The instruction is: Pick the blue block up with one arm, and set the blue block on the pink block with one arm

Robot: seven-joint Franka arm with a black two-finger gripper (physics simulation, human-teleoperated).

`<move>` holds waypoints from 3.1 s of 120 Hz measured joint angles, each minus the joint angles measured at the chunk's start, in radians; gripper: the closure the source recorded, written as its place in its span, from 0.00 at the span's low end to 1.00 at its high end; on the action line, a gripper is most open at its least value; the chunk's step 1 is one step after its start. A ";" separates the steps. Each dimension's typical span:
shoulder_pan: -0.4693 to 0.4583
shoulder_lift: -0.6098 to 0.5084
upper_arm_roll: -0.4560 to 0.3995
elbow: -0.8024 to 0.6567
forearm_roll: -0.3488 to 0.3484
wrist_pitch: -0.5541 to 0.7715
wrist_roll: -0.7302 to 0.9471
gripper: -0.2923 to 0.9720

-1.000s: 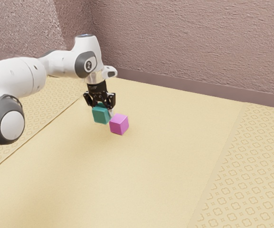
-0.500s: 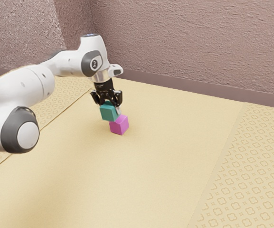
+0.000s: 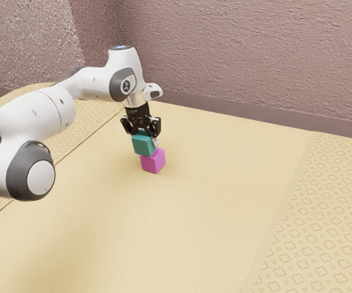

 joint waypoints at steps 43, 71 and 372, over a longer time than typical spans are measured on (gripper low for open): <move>-0.013 0.015 -0.007 0.012 0.041 0.007 -0.004 0.50; -0.011 0.022 -0.014 0.012 0.042 0.007 -0.005 0.50; -0.015 -0.425 -0.021 0.037 0.005 -0.336 -0.044 0.24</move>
